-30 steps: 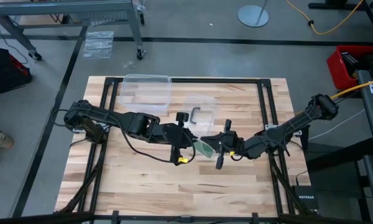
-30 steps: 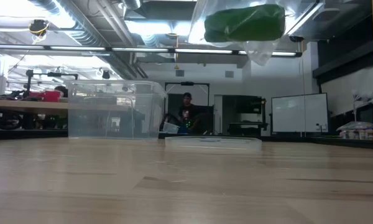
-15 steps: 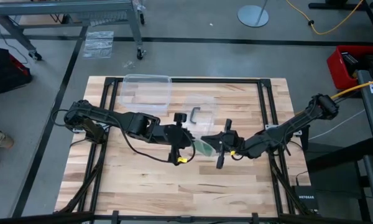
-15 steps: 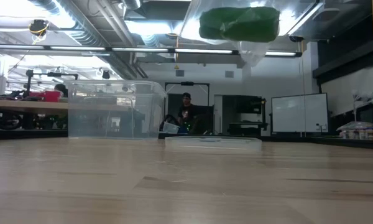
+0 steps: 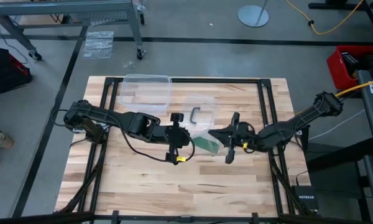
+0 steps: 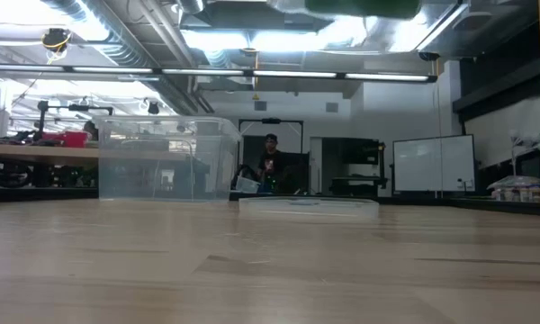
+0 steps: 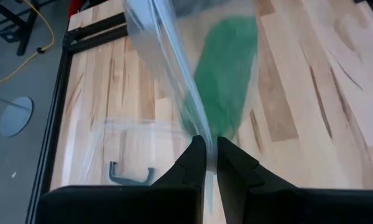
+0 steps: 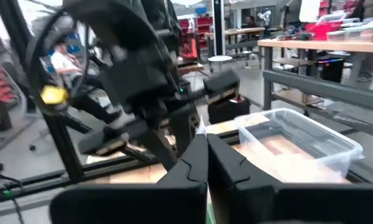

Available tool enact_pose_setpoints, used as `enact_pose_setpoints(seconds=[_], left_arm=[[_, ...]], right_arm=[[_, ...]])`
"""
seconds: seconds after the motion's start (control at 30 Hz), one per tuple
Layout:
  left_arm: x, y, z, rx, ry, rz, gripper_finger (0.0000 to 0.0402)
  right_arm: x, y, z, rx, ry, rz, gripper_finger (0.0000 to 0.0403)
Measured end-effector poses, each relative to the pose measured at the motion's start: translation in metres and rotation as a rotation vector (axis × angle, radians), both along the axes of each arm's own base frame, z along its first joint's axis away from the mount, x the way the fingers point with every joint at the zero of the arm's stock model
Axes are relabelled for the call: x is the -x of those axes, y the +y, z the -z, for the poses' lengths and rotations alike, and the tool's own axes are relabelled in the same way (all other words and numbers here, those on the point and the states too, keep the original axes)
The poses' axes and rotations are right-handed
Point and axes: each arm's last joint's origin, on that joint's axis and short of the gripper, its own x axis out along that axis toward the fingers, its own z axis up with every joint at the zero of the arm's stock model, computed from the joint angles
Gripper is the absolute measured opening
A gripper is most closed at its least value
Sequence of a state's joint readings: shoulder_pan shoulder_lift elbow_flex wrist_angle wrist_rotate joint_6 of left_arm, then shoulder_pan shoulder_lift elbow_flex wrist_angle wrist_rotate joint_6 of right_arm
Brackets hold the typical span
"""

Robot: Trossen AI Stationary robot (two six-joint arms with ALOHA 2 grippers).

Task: Roll bandage
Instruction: Close the transparent zip bag

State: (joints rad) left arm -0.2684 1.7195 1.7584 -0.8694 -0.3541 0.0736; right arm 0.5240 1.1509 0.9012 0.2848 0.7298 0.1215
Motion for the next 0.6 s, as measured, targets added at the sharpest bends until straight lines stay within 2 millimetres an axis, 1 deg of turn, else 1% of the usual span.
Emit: enact_pose_setpoints(seconds=[0.23, 0.43, 0.5, 0.6], left_arm=[[0.000, 0.000, 0.001, -0.001, 0.011, -0.002, 0.0021], [-0.001, 0.000, 0.000, 0.002, -0.004, -0.002, 0.0021], [-0.002, 0.000, -0.001, 0.001, -0.026, -0.029, 0.0028], [-0.006, 0.001, -0.003, -0.021, -0.094, -0.108, 0.0050]], right_arm=[[0.017, -0.009, -0.016, -0.003, -0.047, -0.014, 0.0000], [0.023, -0.013, -0.018, 0.001, -0.038, -0.017, 0.0000], [0.023, -0.013, -0.018, 0.005, -0.031, -0.016, 0.0000], [0.022, -0.013, -0.018, 0.004, -0.030, -0.014, 0.0000]])
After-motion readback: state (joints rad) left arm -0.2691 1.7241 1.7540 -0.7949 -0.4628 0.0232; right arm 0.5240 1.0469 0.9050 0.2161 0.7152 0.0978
